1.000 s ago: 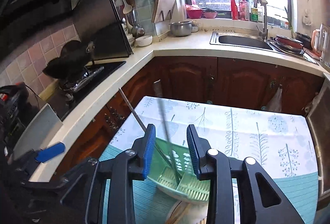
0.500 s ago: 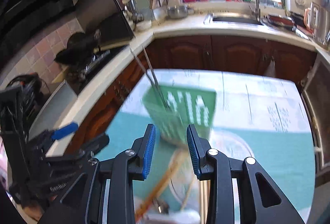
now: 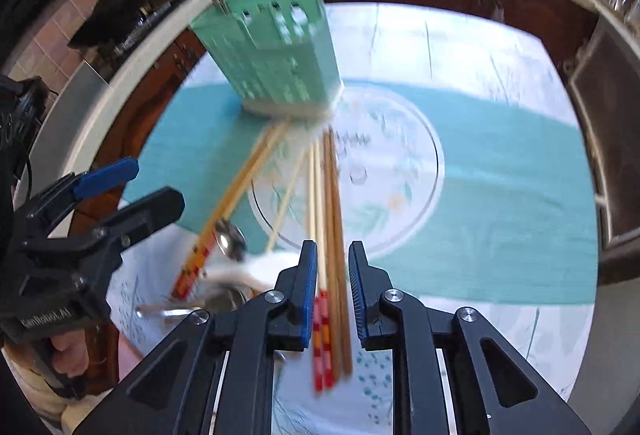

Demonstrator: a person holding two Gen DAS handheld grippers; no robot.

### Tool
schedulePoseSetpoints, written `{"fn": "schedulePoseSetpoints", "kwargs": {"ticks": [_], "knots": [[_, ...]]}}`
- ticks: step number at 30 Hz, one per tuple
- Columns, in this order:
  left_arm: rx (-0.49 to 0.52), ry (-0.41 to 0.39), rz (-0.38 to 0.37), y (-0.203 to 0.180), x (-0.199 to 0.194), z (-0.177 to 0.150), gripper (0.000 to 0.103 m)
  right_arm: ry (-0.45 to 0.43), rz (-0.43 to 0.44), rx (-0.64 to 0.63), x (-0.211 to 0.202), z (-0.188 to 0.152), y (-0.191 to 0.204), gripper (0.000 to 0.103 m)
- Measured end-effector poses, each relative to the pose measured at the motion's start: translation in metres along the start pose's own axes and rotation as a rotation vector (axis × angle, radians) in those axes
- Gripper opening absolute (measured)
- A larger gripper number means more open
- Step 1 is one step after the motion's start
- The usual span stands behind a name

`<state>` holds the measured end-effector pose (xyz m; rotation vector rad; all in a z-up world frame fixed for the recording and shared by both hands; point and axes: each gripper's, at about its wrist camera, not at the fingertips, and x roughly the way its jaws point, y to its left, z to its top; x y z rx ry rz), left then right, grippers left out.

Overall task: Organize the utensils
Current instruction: 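Lower the right gripper onto a brown wooden chopstick and close on it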

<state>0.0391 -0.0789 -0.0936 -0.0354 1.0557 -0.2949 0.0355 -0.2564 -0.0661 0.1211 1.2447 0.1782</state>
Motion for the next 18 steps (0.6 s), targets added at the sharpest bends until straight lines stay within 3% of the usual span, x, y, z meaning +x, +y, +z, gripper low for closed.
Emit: {"fn": "schedulePoseSetpoints", "kwargs": {"ticks": [2,4,8,18], "knots": [[-0.009,0.050,-0.021,-0.002,0.013,-0.003,0.055,0.058,0.026,-0.004,0.015,-0.006,-0.008,0.015],[-0.026,0.090,-0.036,-0.003,0.024,-0.005,0.049,0.096,0.041,-0.011,0.026,-0.007,-0.010,0.015],[-0.064,0.132,-0.047,0.000,0.035,-0.006,0.048,0.155,0.040,-0.036,0.044,-0.011,-0.014,0.013],[-0.084,0.151,-0.042,0.002,0.047,0.001,0.048,0.214,0.031,-0.095,0.062,0.002,-0.006,0.012]]}}
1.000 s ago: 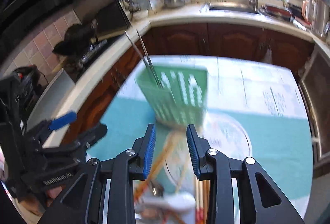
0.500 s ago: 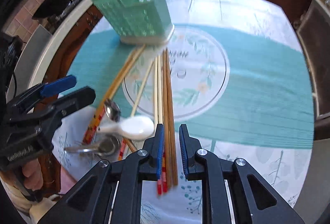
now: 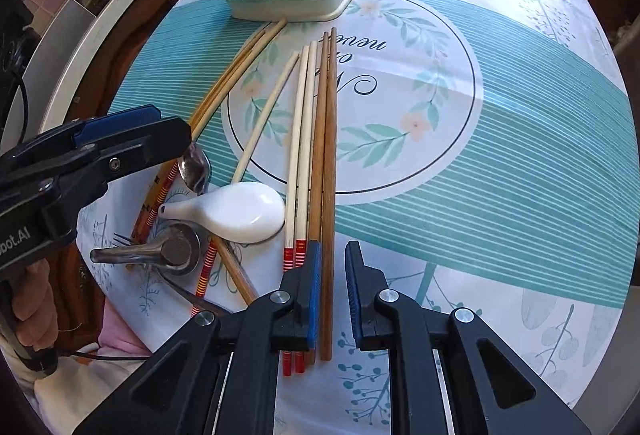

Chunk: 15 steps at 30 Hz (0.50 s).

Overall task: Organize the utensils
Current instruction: 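Lower the right gripper onto a brown wooden chopstick and close on it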

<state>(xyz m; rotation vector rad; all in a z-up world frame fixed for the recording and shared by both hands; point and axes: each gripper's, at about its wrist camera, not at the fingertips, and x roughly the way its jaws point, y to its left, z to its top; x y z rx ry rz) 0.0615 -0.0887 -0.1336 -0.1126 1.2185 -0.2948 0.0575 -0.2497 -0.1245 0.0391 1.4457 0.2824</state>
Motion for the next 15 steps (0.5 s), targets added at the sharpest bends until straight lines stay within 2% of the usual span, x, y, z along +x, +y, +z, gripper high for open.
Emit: {"fn": "schedulePoseSetpoints", "kwargs": {"ticks": [15], "knots": [[-0.019,0.023,-0.003,0.004,0.008,0.006,0.048,0.030,-0.069,-0.049,0.016,0.032,0.007,0.010]]}}
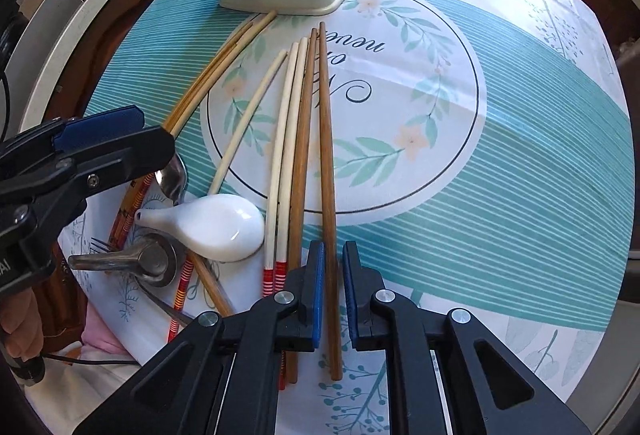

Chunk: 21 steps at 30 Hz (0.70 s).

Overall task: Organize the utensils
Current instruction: 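Lower the right gripper onto a brown wooden chopstick and close on it, then grasp a second brown wooden chopstick with the left gripper while the right gripper holds its own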

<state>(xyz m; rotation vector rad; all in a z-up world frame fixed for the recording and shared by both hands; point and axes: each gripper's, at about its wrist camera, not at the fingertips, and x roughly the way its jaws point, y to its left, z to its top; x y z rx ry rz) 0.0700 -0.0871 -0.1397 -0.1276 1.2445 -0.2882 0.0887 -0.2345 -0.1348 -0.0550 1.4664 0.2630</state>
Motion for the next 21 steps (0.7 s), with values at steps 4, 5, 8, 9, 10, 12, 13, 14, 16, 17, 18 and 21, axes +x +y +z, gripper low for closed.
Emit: {"fn": "schedulePoseSetpoints", "kwargs": {"ticks": [4,5,8,9,10,12,13,14,16,17,18,21], "knots": [[-0.005,0.008,-0.003,0.000,0.001,0.002,0.048,0.004,-0.012,-0.019,0.003,0.013,0.004,0.010],[-0.006,0.009,-0.003,0.000,0.000,0.003,0.048,0.005,-0.019,-0.032,0.004,0.016,0.007,0.010],[0.001,0.010,-0.006,-0.003,0.000,0.004,0.048,0.012,-0.040,-0.056,0.005,0.023,0.011,0.007],[0.006,0.012,-0.008,-0.005,0.000,0.005,0.048,0.012,-0.040,-0.049,0.005,0.024,0.009,0.007],[0.009,0.015,-0.011,-0.006,0.000,0.007,0.048,0.009,-0.052,-0.033,0.005,0.026,0.006,0.006],[0.014,0.036,-0.036,-0.012,0.003,0.011,0.048,-0.004,-0.056,0.014,0.003,0.026,-0.001,0.006],[0.011,0.049,-0.052,-0.013,0.005,0.012,0.048,-0.009,-0.032,0.048,0.002,0.025,-0.007,0.006],[0.006,0.072,-0.075,-0.016,0.008,0.015,0.047,-0.012,-0.012,0.086,0.001,0.025,-0.014,0.006],[-0.009,0.125,-0.114,-0.020,0.018,0.020,0.039,-0.015,0.024,0.139,0.000,0.023,-0.021,0.006],[-0.019,0.148,-0.125,-0.022,0.023,0.021,0.035,-0.017,0.039,0.160,-0.001,0.022,-0.025,0.006],[-0.028,0.166,-0.132,-0.024,0.027,0.023,0.034,-0.020,0.042,0.173,-0.001,0.021,-0.027,0.006],[-0.053,0.216,-0.133,-0.030,0.043,0.027,0.027,-0.026,0.055,0.208,-0.003,0.017,-0.033,0.006]]}}
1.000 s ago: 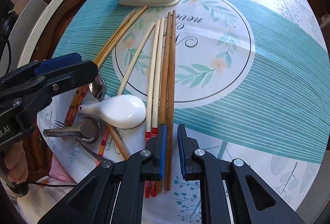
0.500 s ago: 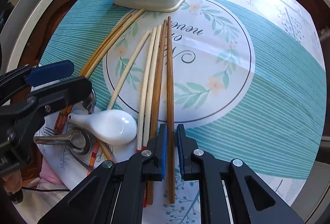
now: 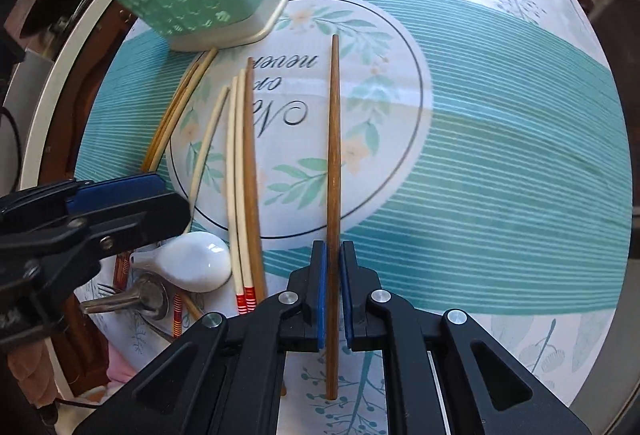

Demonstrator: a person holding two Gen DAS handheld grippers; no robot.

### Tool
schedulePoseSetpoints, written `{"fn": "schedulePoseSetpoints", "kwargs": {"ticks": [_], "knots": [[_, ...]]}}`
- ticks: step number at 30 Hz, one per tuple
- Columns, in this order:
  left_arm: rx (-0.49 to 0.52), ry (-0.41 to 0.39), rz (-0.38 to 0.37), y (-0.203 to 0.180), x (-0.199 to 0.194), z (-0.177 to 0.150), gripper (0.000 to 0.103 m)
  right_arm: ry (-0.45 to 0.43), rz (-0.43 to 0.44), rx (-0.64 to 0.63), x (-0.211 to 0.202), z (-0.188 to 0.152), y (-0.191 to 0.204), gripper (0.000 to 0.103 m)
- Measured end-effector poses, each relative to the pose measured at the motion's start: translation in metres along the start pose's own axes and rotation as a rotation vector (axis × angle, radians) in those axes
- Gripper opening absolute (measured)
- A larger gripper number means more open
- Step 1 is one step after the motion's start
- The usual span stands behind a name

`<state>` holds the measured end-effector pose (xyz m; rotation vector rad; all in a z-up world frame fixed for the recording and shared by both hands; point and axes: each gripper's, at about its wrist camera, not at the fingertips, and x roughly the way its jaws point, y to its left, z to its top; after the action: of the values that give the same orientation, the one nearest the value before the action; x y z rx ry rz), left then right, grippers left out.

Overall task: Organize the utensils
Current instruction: 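Grasp a second brown wooden chopstick with the left gripper while the right gripper holds its own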

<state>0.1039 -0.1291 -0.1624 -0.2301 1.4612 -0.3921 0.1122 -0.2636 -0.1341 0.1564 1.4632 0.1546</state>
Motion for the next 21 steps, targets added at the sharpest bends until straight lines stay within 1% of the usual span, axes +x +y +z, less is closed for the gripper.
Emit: {"fn": "schedulePoseSetpoints", "kwargs": {"ticks": [1,2,7,8,10,16,21], "knots": [[-0.014,0.018,-0.006,-0.001,0.006,0.002,0.021,-0.003,0.002,0.010,-0.001,0.000,-0.002,0.006],[-0.026,0.032,-0.013,-0.002,0.010,0.004,0.018,-0.005,0.004,0.017,-0.002,-0.001,-0.003,0.007],[-0.089,0.065,-0.025,-0.001,0.025,0.010,0.015,-0.019,0.034,0.057,-0.005,-0.005,-0.014,0.007],[-0.096,0.069,-0.027,-0.001,0.027,0.011,0.015,-0.022,0.037,0.062,-0.001,-0.014,-0.019,0.007],[-0.111,0.079,-0.028,0.001,0.030,0.012,0.015,-0.027,0.047,0.073,-0.001,-0.014,-0.018,0.007],[-0.137,0.098,-0.023,0.002,0.038,0.014,0.014,-0.036,0.066,0.089,-0.008,-0.015,-0.022,0.007],[-0.132,0.103,-0.009,-0.002,0.041,0.016,0.014,-0.044,0.071,0.087,-0.012,-0.017,-0.024,0.007]]}}
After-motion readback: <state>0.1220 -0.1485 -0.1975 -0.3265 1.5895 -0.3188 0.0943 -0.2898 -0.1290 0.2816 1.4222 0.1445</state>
